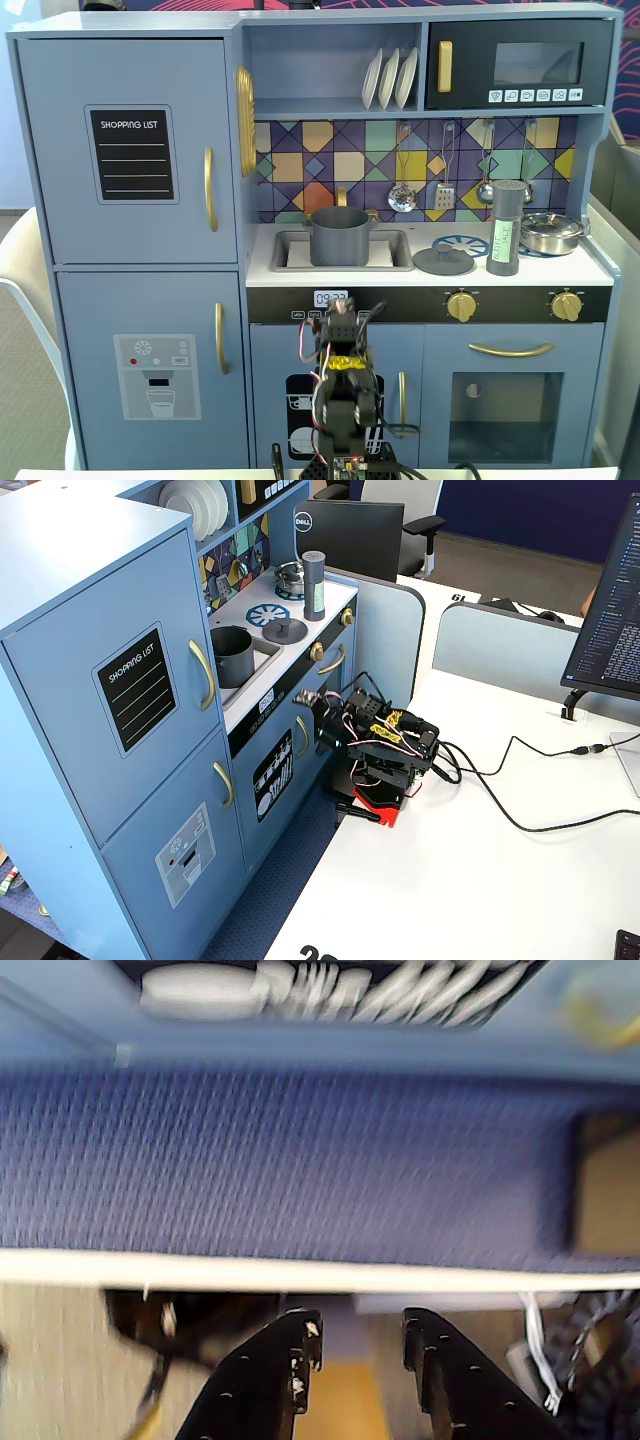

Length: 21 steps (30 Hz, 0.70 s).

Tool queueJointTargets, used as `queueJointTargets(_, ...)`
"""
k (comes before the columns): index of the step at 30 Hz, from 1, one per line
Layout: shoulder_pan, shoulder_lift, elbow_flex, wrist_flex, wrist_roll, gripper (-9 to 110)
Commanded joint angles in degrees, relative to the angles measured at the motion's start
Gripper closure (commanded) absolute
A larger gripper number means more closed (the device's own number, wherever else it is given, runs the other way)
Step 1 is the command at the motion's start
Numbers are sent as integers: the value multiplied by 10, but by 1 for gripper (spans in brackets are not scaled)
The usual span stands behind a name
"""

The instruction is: Put salt in the gray recipient

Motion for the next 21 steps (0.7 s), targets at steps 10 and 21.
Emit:
queueJointTargets(10, 390, -221, -480, -86, -21, 101)
queueJointTargets(21, 429, -375, -521, -507, -5, 80)
